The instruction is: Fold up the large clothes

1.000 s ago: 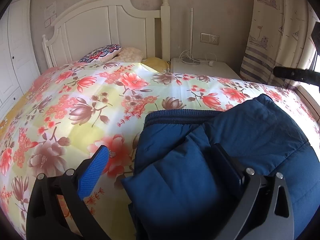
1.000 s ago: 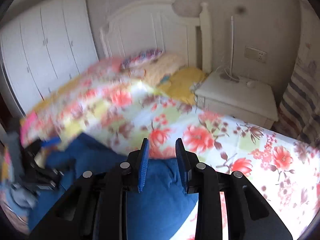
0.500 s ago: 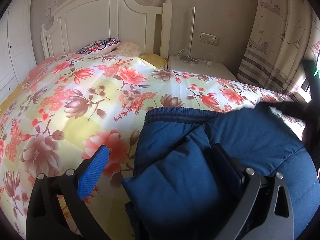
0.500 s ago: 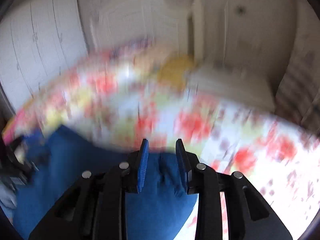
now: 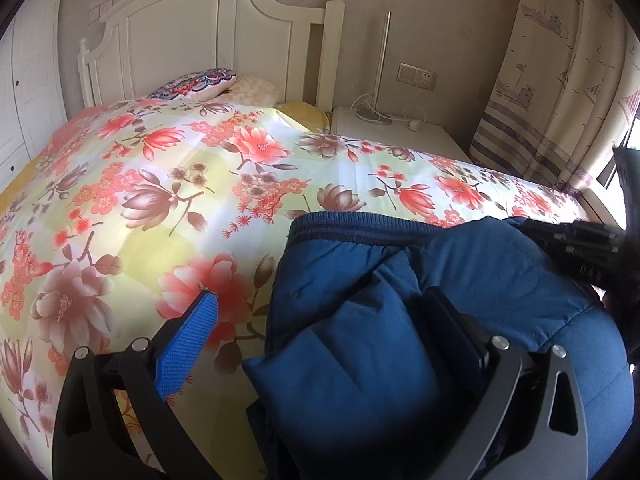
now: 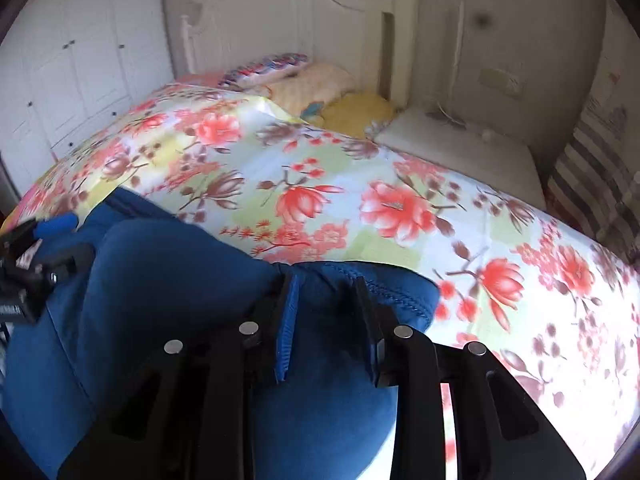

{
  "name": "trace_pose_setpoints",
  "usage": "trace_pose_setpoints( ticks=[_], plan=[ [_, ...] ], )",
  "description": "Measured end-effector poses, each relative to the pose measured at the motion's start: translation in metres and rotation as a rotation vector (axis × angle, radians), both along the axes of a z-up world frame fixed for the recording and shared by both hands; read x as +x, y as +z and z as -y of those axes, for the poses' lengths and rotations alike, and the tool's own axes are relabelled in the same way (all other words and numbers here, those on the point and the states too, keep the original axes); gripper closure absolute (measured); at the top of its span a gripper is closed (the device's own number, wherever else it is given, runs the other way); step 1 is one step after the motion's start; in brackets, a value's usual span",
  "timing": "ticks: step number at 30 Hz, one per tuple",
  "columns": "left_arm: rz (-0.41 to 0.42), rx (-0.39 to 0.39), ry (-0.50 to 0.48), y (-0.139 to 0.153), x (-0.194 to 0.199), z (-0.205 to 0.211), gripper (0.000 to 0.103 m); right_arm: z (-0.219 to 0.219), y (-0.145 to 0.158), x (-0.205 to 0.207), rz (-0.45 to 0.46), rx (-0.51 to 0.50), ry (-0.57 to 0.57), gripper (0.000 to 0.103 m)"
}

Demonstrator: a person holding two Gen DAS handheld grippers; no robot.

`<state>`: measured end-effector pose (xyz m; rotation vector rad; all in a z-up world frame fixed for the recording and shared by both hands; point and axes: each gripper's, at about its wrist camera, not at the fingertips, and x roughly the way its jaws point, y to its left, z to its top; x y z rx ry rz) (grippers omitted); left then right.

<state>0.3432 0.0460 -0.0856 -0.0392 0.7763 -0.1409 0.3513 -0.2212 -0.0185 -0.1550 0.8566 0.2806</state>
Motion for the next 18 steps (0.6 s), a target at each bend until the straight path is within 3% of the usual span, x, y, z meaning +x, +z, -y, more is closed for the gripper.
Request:
trace_pose_setpoints(
  ticks=[3,5,7,9,11,13,14,17,18],
  plan=[
    [0.045,0.033,0.063,0.021,-0.009,-0.004,0.002,-0.013,0.035,-0.016,0.113,-0.005,0.043,0.073],
    [0.089,-0.025,0.07,0.043,-0.02,-0.011,0.003,-0.024,0.048,-0.025,0.14,0.002,0.089,0.073],
    [0.114,-0.08,0.059,0.062,-0.027,-0.013,0.003,-0.033,0.047,-0.023,0.135,-0.01,0.113,0.073],
    [0.095,-0.089,0.017,0.071,-0.024,-0.003,0.002,-0.041,0.033,-0.012,0.075,-0.011,0.114,0.073],
    [0.034,-0.056,0.0,0.061,-0.013,0.008,0.002,-0.051,0.001,0.002,-0.053,-0.027,0.141,0.073],
    [-0.074,0.003,-0.002,0.03,0.005,0.019,0.002,-0.053,-0.01,0.011,-0.089,-0.002,0.149,0.073],
    [-0.135,-0.014,-0.015,0.007,0.014,0.019,0.002,-0.049,-0.01,0.014,-0.099,0.027,0.136,0.073],
    [-0.194,-0.243,-0.011,-0.012,0.023,-0.012,0.002,-0.055,-0.012,0.012,-0.088,-0.009,0.145,0.073],
    [-0.199,-0.267,-0.011,-0.015,0.022,-0.015,0.002,-0.06,-0.013,0.01,-0.078,-0.036,0.145,0.073]
  ],
)
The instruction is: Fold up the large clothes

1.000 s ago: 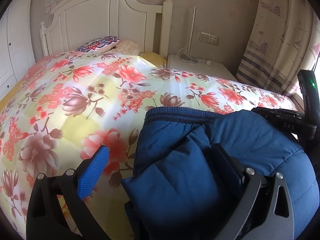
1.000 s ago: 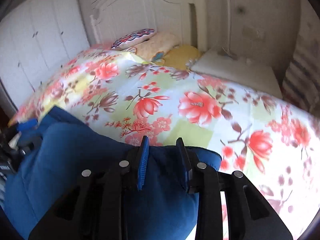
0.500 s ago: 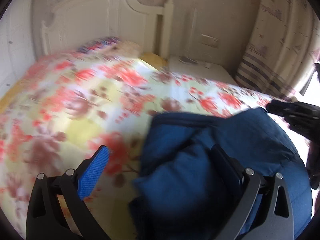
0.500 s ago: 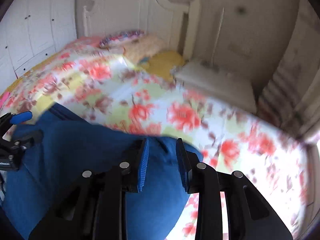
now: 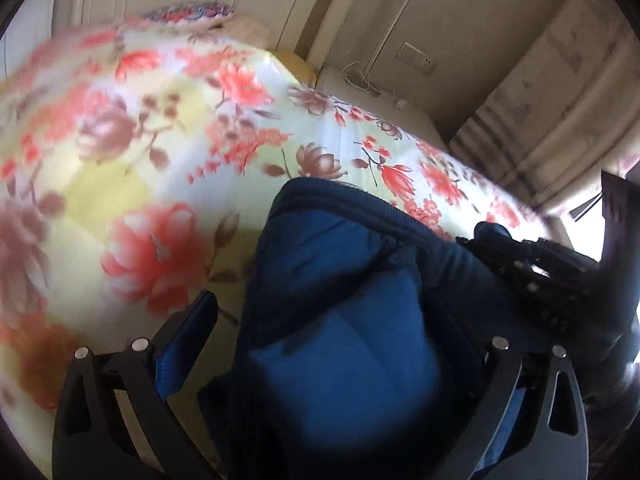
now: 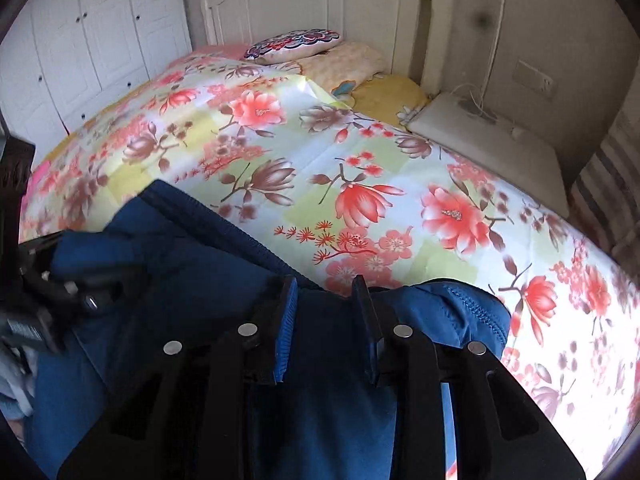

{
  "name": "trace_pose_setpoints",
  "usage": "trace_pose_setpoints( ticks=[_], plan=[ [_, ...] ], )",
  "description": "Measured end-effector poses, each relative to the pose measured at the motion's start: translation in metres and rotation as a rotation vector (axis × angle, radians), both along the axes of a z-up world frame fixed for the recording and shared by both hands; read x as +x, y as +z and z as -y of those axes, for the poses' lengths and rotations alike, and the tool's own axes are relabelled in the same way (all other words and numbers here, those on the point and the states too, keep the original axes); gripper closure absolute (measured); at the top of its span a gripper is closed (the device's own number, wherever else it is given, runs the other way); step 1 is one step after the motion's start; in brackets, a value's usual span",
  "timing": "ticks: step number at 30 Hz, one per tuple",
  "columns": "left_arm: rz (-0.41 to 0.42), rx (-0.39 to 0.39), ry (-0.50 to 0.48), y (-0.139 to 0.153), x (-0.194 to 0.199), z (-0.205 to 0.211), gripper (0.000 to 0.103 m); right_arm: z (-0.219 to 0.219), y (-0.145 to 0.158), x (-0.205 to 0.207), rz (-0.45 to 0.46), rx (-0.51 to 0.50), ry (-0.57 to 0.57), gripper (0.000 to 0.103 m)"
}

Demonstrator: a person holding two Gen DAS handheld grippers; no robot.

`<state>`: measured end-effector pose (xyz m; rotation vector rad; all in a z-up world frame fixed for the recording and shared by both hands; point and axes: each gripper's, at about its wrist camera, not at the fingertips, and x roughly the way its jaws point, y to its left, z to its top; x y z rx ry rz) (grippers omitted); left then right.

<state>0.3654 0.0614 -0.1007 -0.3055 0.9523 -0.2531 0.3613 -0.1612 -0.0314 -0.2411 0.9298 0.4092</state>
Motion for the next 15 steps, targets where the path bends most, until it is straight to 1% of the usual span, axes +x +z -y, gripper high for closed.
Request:
trace_pose_setpoints(
  ticks=[2,4,5,6,7,9,10,11,12,13,14,15],
  plan=[
    [0.014,0.032,0.012,0.002,-0.005,0.002,0.002,-0.011,-0.003,-0.006,0.03,-0.064,0.004,0.073],
    [0.045,0.098,0.028,0.009,-0.012,0.008,0.002,-0.015,-0.005,-0.009,0.06,-0.105,0.004,0.073],
    [0.065,0.145,0.054,0.016,-0.018,0.008,0.002,-0.016,-0.004,-0.009,0.067,-0.116,0.003,0.073],
    [0.087,0.194,0.101,0.024,-0.028,0.005,0.002,-0.016,-0.003,-0.011,0.077,-0.132,0.004,0.073],
    [0.102,0.207,0.128,0.03,-0.035,-0.002,0.002,-0.018,-0.001,-0.014,0.092,-0.162,0.008,0.073],
    [0.136,0.229,0.179,0.044,-0.066,-0.014,0.002,-0.025,0.009,-0.023,0.104,-0.218,0.028,0.073],
    [0.16,0.246,0.193,0.051,-0.079,-0.018,0.003,-0.028,0.019,-0.029,0.107,-0.2,0.048,0.073],
    [0.202,0.266,0.199,0.06,-0.101,-0.021,0.003,-0.03,0.028,-0.033,0.113,-0.169,0.061,0.073],
    [0.236,0.281,0.196,0.066,-0.122,-0.023,0.003,-0.034,0.042,-0.04,0.124,-0.112,0.081,0.073],
    [0.261,0.286,0.184,0.071,-0.138,-0.022,0.002,-0.039,0.054,-0.046,0.132,-0.059,0.103,0.072],
    [0.291,0.28,0.158,0.074,-0.158,-0.02,0.002,-0.046,0.06,-0.05,0.133,-0.032,0.124,0.072],
    [0.316,0.271,0.119,0.075,-0.175,-0.015,0.002,-0.059,0.064,-0.056,0.133,-0.024,0.172,0.072]
  ],
)
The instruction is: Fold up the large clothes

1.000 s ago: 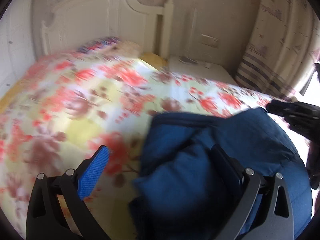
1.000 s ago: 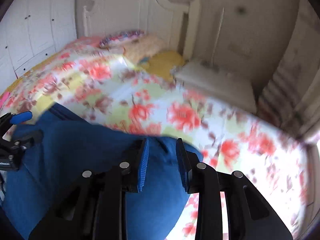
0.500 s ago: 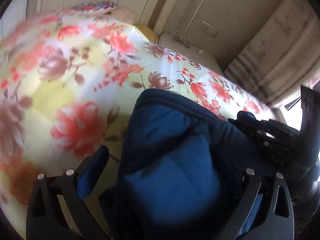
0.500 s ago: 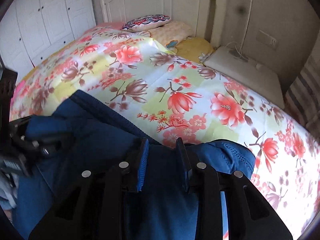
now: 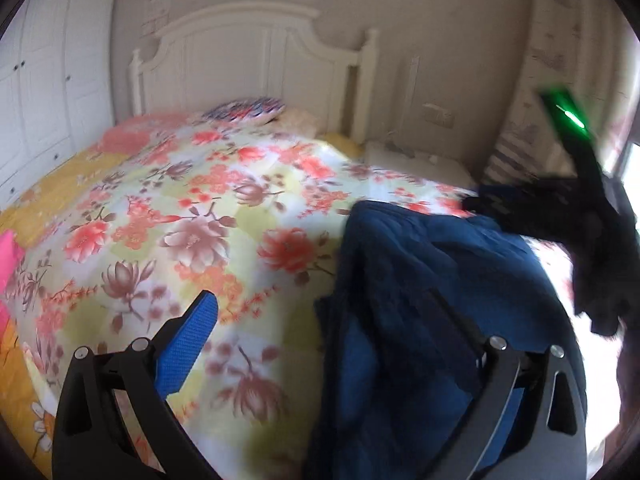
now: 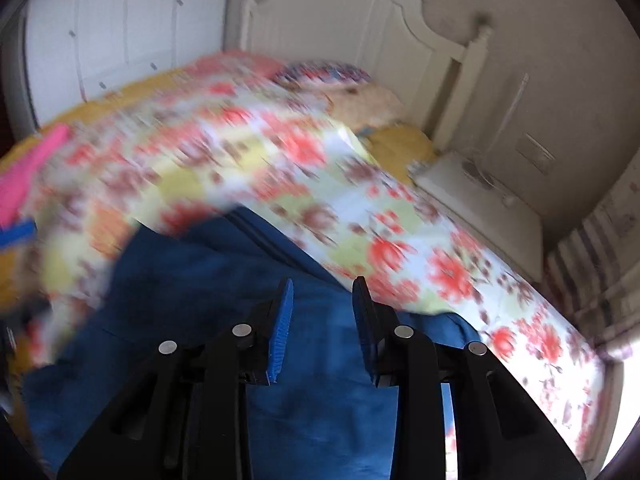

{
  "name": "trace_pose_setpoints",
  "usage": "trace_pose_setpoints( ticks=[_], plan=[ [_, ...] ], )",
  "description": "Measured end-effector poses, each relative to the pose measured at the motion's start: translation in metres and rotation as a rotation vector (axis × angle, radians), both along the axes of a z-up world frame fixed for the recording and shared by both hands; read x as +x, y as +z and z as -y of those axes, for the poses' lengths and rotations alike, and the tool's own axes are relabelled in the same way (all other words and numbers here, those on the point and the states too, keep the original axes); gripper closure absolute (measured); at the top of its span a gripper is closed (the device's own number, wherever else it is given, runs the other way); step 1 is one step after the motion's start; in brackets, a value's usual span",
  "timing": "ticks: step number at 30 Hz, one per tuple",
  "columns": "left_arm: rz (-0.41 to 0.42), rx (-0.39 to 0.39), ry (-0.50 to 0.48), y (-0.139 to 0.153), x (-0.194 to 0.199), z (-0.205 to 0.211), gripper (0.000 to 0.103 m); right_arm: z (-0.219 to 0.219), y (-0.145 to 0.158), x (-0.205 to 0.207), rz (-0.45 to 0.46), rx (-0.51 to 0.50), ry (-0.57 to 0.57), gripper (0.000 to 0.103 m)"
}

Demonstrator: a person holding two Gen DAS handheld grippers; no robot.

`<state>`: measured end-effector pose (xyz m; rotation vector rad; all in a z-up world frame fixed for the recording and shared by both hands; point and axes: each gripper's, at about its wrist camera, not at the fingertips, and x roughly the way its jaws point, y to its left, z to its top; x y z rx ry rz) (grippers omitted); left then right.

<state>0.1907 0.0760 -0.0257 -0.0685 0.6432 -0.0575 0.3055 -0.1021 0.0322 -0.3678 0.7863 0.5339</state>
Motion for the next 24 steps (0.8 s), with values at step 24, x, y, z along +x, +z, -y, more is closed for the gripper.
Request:
trace_pose_setpoints(
  ticks=[24],
  plan=[
    [-0.058,0.037,-0.078,-0.066,-0.057,0.023,0.002,-0.036,-0.016,-0.051,-0.055,-0.08,0.09,0.074]
  ],
)
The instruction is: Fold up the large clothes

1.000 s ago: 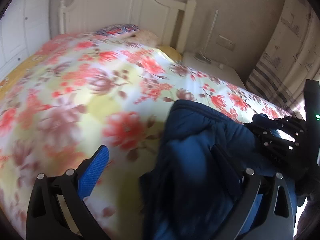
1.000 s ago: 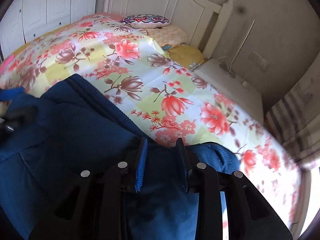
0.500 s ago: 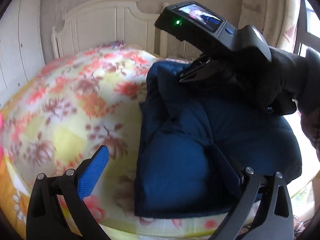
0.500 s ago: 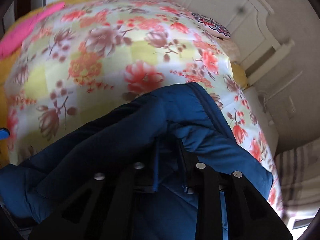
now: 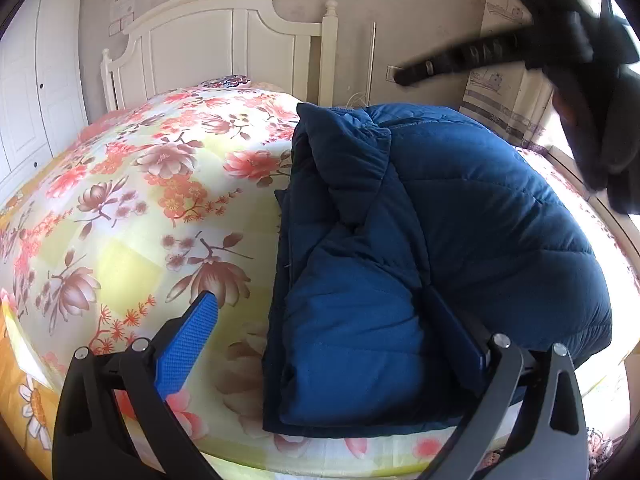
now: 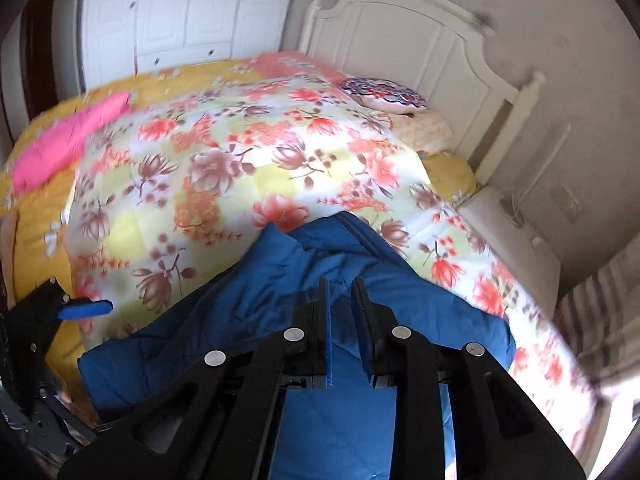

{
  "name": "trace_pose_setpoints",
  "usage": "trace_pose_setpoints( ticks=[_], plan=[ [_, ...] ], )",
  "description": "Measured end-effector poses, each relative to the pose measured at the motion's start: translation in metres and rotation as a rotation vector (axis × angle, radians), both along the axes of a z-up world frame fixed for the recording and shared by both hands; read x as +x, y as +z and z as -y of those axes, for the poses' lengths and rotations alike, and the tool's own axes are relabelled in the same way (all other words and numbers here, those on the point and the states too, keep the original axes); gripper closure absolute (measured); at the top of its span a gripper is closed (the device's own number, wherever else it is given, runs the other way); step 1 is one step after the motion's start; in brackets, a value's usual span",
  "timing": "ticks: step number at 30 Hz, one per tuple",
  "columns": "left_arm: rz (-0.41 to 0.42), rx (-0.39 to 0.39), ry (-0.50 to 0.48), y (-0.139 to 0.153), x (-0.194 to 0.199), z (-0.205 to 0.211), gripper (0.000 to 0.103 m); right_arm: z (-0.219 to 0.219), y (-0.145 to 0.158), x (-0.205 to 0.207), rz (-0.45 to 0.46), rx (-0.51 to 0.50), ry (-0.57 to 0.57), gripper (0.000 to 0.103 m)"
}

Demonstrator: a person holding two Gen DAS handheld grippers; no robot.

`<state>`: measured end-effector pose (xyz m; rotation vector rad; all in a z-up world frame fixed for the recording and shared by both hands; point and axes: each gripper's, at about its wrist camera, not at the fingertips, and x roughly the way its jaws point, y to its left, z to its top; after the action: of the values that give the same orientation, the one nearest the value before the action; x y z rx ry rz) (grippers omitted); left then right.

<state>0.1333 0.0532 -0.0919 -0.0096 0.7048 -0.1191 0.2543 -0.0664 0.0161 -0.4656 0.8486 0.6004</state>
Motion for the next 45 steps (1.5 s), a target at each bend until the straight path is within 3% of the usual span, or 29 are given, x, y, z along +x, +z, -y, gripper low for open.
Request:
trace_pose_setpoints(
  ticks=[1,2,4,6,8,10,14,16,18,20,22,24,25,27,28,30,32,34,36,38,40,41,43,44,45],
  plan=[
    [-0.001,-0.004,0.001,0.0,-0.001,0.0,0.002,-0.002,-0.028,0.005,-0.065,-0.041,-0.002,0.074],
    [0.0,-0.008,0.005,0.001,-0.001,-0.001,0.002,-0.003,-0.035,0.003,-0.036,-0.032,0.002,0.073],
    [-0.011,-0.003,0.005,0.001,-0.001,-0.001,0.002,0.005,-0.025,-0.001,-0.039,0.038,-0.001,0.074],
    [-0.034,0.0,0.004,0.005,0.0,-0.002,0.002,0.021,-0.007,-0.011,-0.065,0.177,0.015,0.074],
    [-0.071,0.005,-0.006,0.017,0.002,-0.004,0.002,0.045,0.009,-0.03,-0.036,0.257,0.027,0.074],
    [-0.049,0.021,-0.023,0.043,0.0,-0.005,0.004,0.069,0.014,-0.045,0.0,0.287,-0.009,0.074],
    [0.122,-0.044,-0.074,0.122,0.006,0.0,0.002,0.108,-0.001,-0.067,-0.036,0.388,-0.047,0.073],
    [0.179,-0.065,-0.1,0.156,0.031,0.015,0.002,0.112,-0.015,-0.077,-0.055,0.381,-0.058,0.073],
    [0.16,-0.035,-0.108,0.166,0.067,0.038,0.002,0.111,-0.028,-0.09,-0.041,0.393,-0.059,0.071],
    [0.09,-0.009,-0.144,0.154,0.105,0.061,0.002,0.113,-0.032,-0.106,0.019,0.391,-0.049,0.071],
    [-0.016,0.035,-0.145,0.125,0.141,0.078,0.002,0.116,-0.03,-0.112,0.007,0.399,-0.07,0.071],
    [-0.064,0.15,-0.095,0.085,0.166,0.086,0.002,0.122,-0.02,-0.118,-0.013,0.397,-0.092,0.071],
    [-0.125,0.189,-0.06,0.055,0.18,0.081,0.002,0.123,-0.012,-0.123,-0.003,0.404,-0.087,0.071],
    [-0.16,-0.016,-0.025,0.033,0.186,0.044,0.002,0.123,0.003,-0.138,0.037,0.446,-0.058,0.071],
    [-0.164,-0.054,0.01,0.031,0.185,0.033,0.002,0.123,0.007,-0.145,0.042,0.47,-0.04,0.07],
    [-0.162,-0.133,0.06,0.021,0.176,0.008,0.002,0.115,-0.002,-0.154,0.007,0.467,0.007,0.06],
    [-0.164,-0.168,0.058,0.012,0.17,-0.002,0.002,0.092,-0.034,-0.151,-0.052,0.351,0.017,0.059],
    [-0.139,-0.143,0.064,0.014,0.164,-0.003,0.002,0.086,-0.038,-0.16,0.015,0.334,0.003,0.059],
    [-0.107,-0.091,0.077,0.014,0.159,0.004,0.002,0.08,-0.024,-0.167,0.013,0.303,-0.016,0.059],
    [-0.084,-0.053,0.091,0.017,0.155,0.009,0.002,0.074,-0.005,-0.184,0.085,0.296,0.038,0.059],
    [-0.089,-0.064,0.086,0.017,0.155,0.011,0.002,0.066,0.003,-0.196,0.145,0.287,0.085,0.059],
    [-0.093,-0.079,0.083,0.017,0.154,0.011,0.002,0.063,-0.002,-0.197,0.148,0.273,0.095,0.059],
    [-0.094,-0.095,0.081,0.019,0.155,0.01,0.002,0.05,-0.044,-0.186,0.058,0.155,0.074,0.058],
    [-0.09,-0.099,0.077,0.019,0.156,0.008,0.002,0.051,-0.053,-0.194,0.132,0.158,0.093,0.058],
    [-0.084,-0.092,0.08,0.019,0.155,0.009,0.002,0.054,-0.054,-0.197,0.13,0.174,0.094,0.058]
  ],
)
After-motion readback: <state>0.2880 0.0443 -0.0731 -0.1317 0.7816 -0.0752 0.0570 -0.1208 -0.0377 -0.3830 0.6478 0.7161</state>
